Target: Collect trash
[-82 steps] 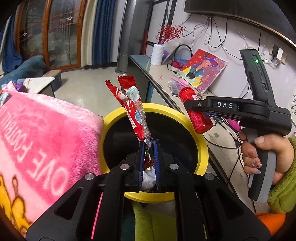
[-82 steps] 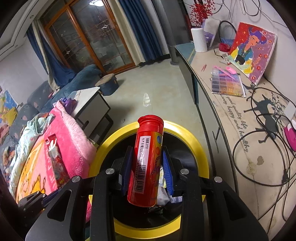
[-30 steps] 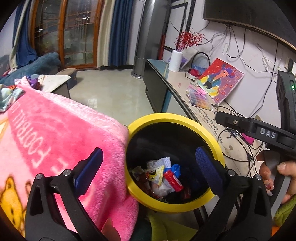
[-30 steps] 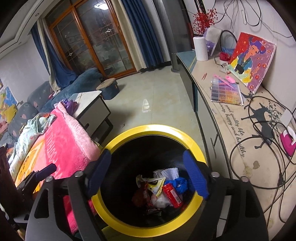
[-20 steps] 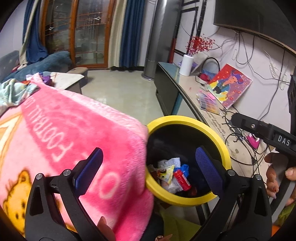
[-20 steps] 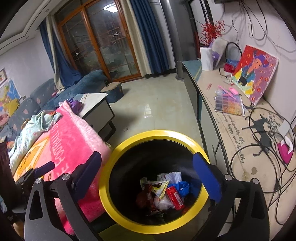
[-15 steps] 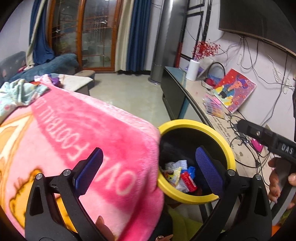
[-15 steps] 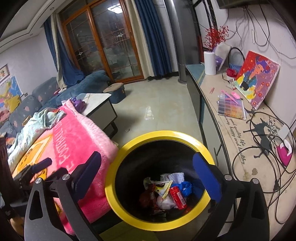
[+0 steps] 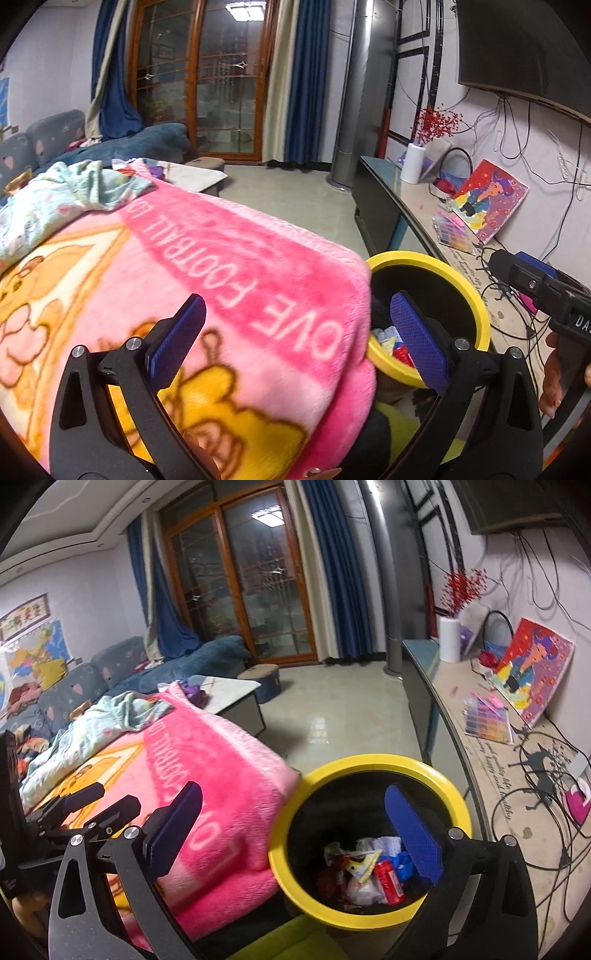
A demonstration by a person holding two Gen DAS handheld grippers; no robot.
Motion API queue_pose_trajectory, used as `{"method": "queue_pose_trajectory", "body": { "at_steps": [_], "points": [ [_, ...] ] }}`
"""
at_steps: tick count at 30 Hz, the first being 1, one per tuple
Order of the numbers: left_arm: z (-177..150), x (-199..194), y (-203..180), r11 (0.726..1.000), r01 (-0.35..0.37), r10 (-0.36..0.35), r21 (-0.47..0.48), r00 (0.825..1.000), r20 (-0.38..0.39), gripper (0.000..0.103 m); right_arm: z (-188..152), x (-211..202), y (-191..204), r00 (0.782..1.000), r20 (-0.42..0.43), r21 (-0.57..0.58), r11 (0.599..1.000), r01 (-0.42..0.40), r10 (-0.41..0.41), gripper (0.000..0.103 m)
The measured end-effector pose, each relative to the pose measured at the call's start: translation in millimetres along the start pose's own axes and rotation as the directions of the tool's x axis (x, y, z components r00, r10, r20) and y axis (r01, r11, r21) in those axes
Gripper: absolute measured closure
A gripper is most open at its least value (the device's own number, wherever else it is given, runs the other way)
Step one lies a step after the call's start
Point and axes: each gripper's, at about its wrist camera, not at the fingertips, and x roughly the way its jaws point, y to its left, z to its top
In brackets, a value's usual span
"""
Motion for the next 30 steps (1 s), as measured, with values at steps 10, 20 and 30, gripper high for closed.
{"method": "queue_pose_trajectory", "body": {
  "at_steps": [10,20,30],
  "points": [
    [-19.7,-40.7,25.4,0.997,-0.069,0.071,-0.025,0.993,0.093,0.011,-15.7,-28.8,43.4,0.977,0.214,-0.114,0.993,0.03,-0.005,0.007],
    [-36.6,-67.7,39.4,0.996,-0.076,0.082,-0.046,0.983,0.163,0.011,-46.1,-34.4,73.3,0.967,0.253,-0.145,0.987,0.068,-0.029,0.007],
    [-38.7,-70.6,40.3,0.996,-0.075,0.084,-0.055,0.98,0.179,0.011,-50.9,-30.3,73.6,0.964,0.257,-0.143,0.984,0.106,-0.066,0.007]
  ]
}}
